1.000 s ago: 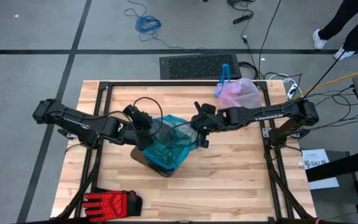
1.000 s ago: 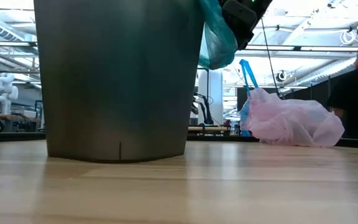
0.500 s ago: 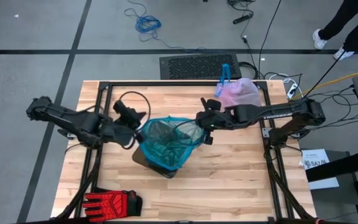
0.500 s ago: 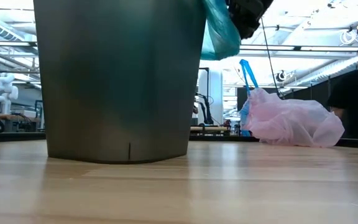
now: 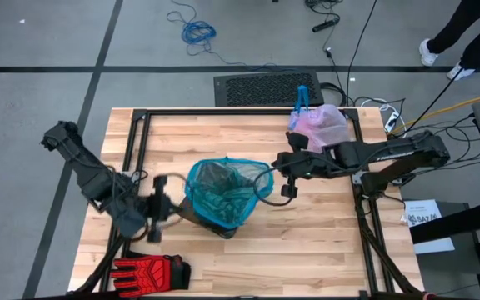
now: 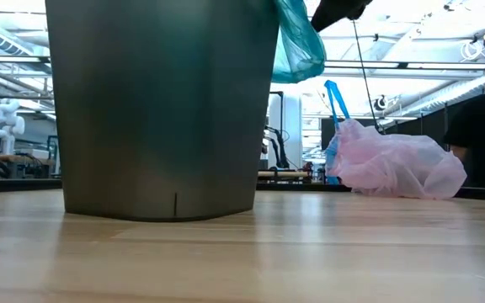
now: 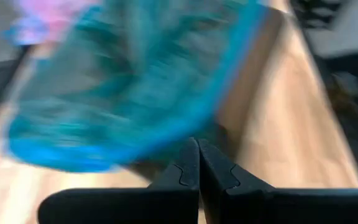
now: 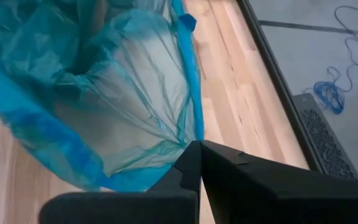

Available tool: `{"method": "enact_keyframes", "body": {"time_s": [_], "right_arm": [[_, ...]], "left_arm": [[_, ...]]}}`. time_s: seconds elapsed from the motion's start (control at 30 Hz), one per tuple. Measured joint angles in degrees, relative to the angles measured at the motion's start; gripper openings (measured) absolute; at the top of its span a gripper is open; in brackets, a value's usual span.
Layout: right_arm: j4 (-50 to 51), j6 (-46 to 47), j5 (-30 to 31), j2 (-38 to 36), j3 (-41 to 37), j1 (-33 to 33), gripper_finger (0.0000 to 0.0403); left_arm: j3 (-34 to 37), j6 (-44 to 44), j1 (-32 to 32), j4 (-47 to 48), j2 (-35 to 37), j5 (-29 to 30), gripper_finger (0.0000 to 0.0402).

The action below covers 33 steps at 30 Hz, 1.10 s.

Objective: Place trash/remove bag and relplace
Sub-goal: Insert a new trash bag into the trash bin

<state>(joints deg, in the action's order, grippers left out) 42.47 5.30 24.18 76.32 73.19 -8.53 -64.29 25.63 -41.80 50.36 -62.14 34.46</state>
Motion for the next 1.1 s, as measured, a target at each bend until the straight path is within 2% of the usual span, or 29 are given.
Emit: {"method": "enact_keyframes", "body": {"time_s": [0.17,0.33,0.5,0.6,0.73,0.87,0.97,1.1], "right_arm": [[0.1,0.1,0.4,-0.9,0.0,-1.0,0.0000],[0.3,0.1,0.3,-1.0,0.0,-1.0,0.0000],[0.3,-0.1,-0.1,-1.0,0.0,-1.8,0.0000],[0.2,-1.3,-0.5,-1.0,0.0,-3.6,0.0000],[-1.1,-2.9,-0.6,-1.0,0.0,-7.0,0.0000],[-5.7,-3.6,-0.5,-1.0,0.0,-10.2,0.0004],[-8.4,-5.6,-0.5,-0.9,0.0,-12.0,0.0026],[-10.0,-7.0,-0.5,-0.6,0.0,-13.6,0.0080]], "left_arm": [[0.0,3.3,-5.2,-0.2,-2.4,-4.1,0.0000],[0.0,6.5,-5.7,-0.5,-6.6,-4.0,0.0000],[0.0,5.1,-1.7,-4.9,-13.5,-2.7,0.0000],[0.0,2.3,1.0,-8.4,-16.8,0.3,0.0000],[0.0,-0.4,4.7,-12.5,-19.7,4.0,0.0000],[0.0,-2.7,8.2,-16.3,-21.0,5.1,0.0000],[0.0,-5.4,10.7,-19.1,-21.5,5.1,0.0000],[0.0,-9.2,13.3,-22.7,-21.8,5.1,0.0000]]}}
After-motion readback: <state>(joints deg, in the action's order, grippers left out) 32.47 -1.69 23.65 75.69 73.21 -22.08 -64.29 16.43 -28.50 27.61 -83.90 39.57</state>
